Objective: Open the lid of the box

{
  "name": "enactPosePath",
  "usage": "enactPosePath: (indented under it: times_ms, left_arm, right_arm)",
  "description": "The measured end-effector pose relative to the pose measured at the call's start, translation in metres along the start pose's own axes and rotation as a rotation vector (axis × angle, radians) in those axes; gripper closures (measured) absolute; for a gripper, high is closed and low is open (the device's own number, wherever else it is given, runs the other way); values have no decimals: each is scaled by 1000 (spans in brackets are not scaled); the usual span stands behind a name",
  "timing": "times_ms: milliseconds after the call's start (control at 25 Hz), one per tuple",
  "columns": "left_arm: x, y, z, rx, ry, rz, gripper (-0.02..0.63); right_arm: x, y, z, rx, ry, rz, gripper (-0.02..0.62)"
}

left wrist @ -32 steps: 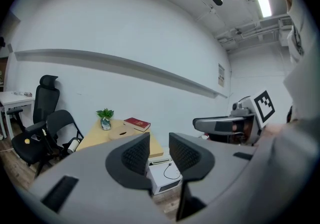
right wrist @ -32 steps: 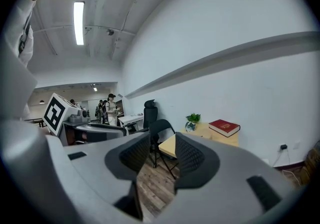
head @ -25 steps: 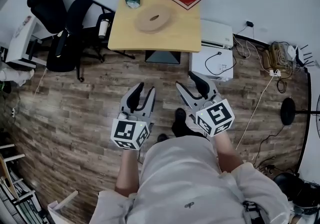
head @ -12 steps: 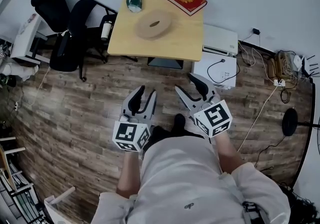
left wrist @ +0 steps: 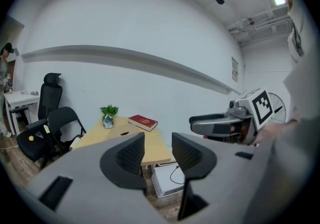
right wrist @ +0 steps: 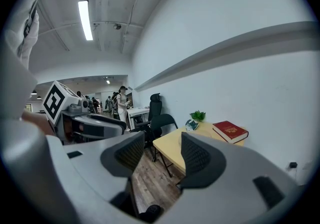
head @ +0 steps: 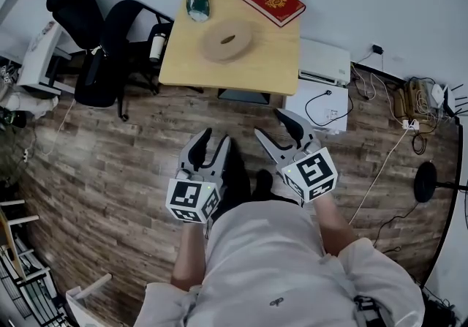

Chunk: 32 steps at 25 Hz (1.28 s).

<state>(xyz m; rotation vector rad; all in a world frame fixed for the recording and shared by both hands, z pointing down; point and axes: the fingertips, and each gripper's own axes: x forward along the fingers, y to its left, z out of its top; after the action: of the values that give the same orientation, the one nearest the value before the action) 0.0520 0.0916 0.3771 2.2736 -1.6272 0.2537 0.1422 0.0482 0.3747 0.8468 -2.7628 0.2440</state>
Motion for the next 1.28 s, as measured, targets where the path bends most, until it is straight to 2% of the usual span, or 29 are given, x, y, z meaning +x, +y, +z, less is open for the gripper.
enactPosePath:
  times_ms: [320, 880, 1280]
  left_arm:
    - [24, 39, 14, -9, -13, -7, 457]
    - [95, 137, 60, 0, -19, -72, 456]
    - [135, 210, 67, -13, 16, -125, 456]
  right_arm:
    - [40, -12, 13, -33, 25, -3, 377]
    - [156, -44, 54, -49, 56, -28, 377]
    - [232, -57, 53, -49, 118, -72, 376]
